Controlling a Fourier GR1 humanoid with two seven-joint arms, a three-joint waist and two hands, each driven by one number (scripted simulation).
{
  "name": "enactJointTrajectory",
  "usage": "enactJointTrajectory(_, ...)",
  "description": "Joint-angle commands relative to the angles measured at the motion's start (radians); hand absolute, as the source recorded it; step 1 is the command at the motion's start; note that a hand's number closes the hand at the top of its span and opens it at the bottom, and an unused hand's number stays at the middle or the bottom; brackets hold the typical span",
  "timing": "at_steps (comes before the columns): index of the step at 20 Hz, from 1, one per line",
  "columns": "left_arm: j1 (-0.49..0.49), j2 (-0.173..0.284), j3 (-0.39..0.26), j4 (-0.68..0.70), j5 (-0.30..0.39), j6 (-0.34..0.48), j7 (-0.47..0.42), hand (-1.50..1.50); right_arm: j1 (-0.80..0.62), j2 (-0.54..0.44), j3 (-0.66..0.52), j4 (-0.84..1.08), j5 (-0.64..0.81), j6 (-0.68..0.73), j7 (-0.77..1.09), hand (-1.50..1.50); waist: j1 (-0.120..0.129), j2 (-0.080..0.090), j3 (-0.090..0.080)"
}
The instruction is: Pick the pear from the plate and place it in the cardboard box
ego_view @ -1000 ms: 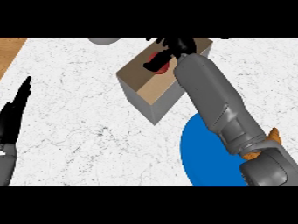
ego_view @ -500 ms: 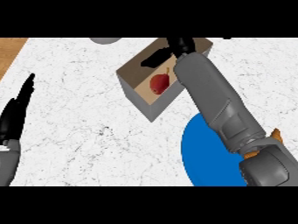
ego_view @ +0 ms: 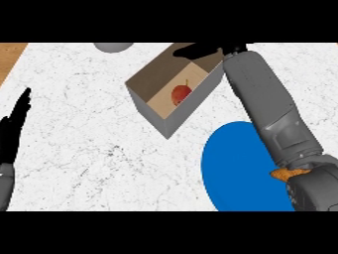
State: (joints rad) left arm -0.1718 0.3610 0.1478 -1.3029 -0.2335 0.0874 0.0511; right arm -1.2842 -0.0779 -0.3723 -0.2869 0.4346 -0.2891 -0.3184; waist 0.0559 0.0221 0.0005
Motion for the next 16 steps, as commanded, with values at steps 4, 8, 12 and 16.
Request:
enactJointTrajectory(4,0.020,-0.025,0.000,-0.003,-0.017,0.026,0.002,0.00,0.057,-0.124,-0.077,-0.013,-0.094,0.135,-0.075,-1.50,-0.032,-0.012,0.000)
enactJointTrajectory(8,0.069,-0.029,-0.009,-0.071,-0.022,0.022,0.016,0.00,0.104,-0.232,-0.083,0.003,-0.096,0.182,-0.074,-1.50,-0.029,-0.014,0.000)
enactJointTrajectory(12,0.028,-0.007,0.027,0.011,-0.016,0.020,-0.026,0.00,0.142,-0.353,-0.090,0.010,-0.109,0.302,-0.098,-1.50,-0.034,-0.012,0.000)
enactJointTrajectory(16,0.093,-0.035,0.012,-0.026,-0.016,0.021,-0.037,0.00,0.220,-0.441,-0.085,0.016,-0.108,0.397,-0.175,-1.50,-0.032,-0.013,0.000)
